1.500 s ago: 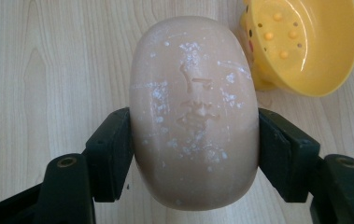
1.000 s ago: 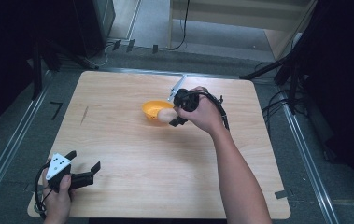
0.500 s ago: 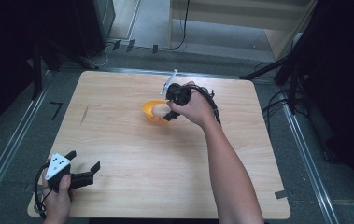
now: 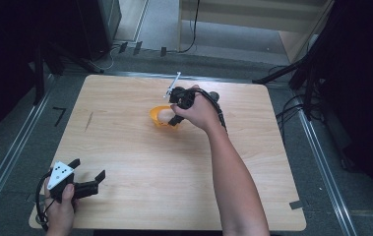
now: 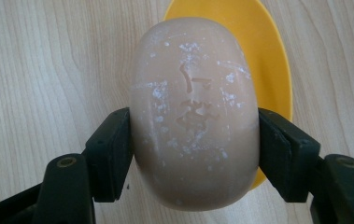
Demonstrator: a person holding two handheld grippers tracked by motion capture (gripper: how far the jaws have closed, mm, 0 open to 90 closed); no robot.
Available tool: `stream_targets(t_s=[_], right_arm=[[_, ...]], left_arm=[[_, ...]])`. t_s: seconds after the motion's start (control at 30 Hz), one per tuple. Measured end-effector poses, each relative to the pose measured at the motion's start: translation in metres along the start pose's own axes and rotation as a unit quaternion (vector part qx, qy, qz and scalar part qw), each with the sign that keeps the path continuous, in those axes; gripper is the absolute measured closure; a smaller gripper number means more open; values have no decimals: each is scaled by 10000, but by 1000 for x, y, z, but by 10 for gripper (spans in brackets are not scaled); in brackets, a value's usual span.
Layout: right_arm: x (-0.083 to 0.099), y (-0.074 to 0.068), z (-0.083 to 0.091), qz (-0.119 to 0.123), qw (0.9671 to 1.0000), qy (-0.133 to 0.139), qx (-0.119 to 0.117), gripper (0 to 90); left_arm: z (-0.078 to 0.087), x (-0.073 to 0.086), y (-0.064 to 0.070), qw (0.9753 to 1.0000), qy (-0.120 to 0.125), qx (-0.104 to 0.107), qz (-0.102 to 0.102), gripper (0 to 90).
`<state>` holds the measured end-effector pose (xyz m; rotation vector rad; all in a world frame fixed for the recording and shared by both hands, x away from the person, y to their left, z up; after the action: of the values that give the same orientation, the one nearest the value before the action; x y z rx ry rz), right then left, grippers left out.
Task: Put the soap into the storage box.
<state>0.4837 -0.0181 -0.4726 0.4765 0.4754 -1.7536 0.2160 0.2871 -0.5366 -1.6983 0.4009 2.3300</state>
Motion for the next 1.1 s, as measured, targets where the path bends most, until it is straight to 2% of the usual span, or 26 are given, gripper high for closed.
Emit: stream_targets(t_s=[0.17, 0.23, 0.43, 1.03, 1.1], right_arm=[[2, 4, -3, -151, 9999, -4, -65, 334], [2, 5, -4, -130, 9999, -7, -45, 335], [4, 8, -5, -304, 9995, -123, 26, 334], [1, 11, -13, -282, 9988, -301, 260, 332], [1, 11, -13, -335, 9986, -333, 249, 332]], left_arm=[[0, 0, 0, 10000, -8, 2, -6, 0], [0, 0, 0, 10000, -11, 5, -11, 0], [0, 0, 0, 10000, -5, -3, 0, 0], [0, 0, 0, 10000, -15, 0, 3, 0], [0, 0, 0, 10000, -16, 3, 1, 0]])
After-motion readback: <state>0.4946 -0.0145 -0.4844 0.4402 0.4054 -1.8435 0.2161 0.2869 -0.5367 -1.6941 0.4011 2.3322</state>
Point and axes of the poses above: each handheld gripper's, and its own axes: z roughly backward along the jaws, x roughly out of its underside, y roughly to its right, the point moved 3 cm from there along -z, roughly forward along the jaws, and after that the axes turned 9 degrees about y, right-handed, at the moved point
